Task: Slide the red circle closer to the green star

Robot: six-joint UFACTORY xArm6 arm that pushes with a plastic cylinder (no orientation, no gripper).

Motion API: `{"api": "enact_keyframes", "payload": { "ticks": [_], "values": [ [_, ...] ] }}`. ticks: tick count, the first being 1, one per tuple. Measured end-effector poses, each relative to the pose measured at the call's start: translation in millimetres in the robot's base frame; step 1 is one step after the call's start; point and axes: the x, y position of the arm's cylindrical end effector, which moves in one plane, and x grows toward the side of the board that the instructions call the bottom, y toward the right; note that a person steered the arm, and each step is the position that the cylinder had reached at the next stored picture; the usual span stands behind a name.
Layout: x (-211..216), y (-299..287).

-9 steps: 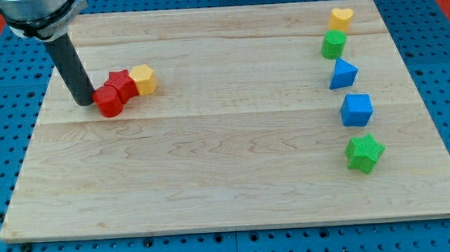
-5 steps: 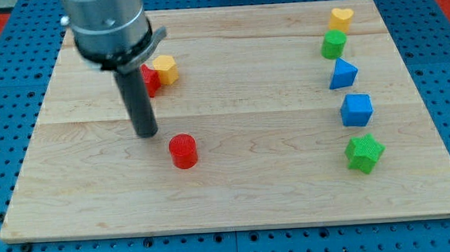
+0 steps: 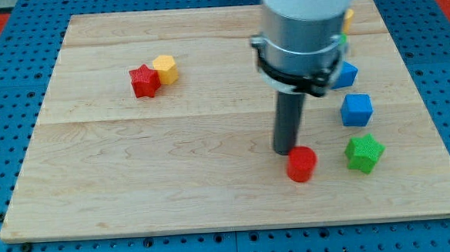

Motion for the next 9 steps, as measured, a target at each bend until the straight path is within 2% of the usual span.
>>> {"api": "enact_keyframes", "payload": {
  "ticks": [1, 2, 3, 4, 5, 6, 8, 9],
  "values": [
    [19, 17],
    [21, -10],
    [53, -9],
    [63, 64],
    [68, 75],
    [97, 58],
    [84, 196],
    [65, 196]
  ]
}}
